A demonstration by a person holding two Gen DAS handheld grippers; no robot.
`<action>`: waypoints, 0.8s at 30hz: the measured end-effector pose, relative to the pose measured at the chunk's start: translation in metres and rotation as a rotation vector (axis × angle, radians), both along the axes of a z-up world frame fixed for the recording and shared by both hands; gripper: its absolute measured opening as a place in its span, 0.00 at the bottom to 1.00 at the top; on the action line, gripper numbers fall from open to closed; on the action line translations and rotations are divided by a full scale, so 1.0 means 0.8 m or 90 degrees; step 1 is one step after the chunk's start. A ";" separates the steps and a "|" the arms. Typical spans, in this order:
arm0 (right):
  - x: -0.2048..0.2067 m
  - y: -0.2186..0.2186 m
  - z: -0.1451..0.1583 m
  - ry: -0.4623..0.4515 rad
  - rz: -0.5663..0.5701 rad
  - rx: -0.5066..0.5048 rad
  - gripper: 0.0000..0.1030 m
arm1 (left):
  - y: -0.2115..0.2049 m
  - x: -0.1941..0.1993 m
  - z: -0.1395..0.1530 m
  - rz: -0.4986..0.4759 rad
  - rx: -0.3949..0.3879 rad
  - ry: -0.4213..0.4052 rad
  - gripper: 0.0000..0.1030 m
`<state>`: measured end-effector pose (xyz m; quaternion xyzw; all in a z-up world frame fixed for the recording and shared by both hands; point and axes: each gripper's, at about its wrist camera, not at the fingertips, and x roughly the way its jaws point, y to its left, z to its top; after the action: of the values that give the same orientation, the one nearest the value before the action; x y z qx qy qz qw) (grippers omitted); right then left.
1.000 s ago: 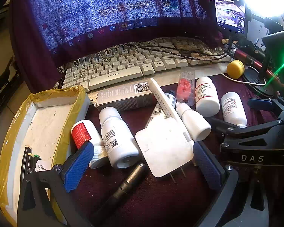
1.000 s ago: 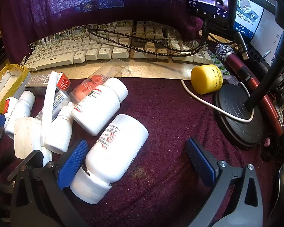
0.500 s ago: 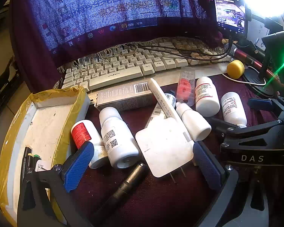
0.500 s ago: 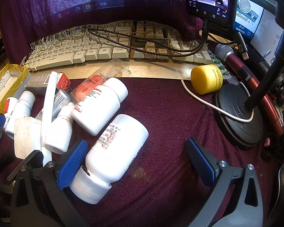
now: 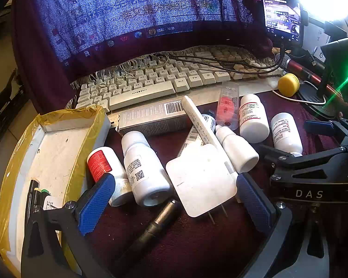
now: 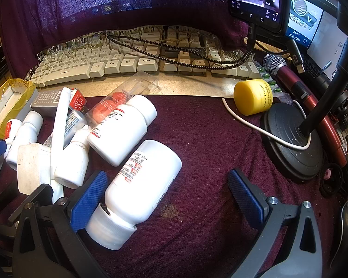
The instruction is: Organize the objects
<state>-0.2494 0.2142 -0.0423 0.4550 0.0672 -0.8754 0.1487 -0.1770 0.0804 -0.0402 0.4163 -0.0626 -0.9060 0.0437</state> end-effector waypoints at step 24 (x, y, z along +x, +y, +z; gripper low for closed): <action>-0.002 -0.001 0.000 0.000 0.001 0.000 1.00 | 0.000 0.000 0.000 0.001 0.000 0.000 0.99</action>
<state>-0.2509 0.2131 -0.0423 0.4550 0.0674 -0.8753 0.1491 -0.1773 0.0802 -0.0398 0.4165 -0.0625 -0.9059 0.0442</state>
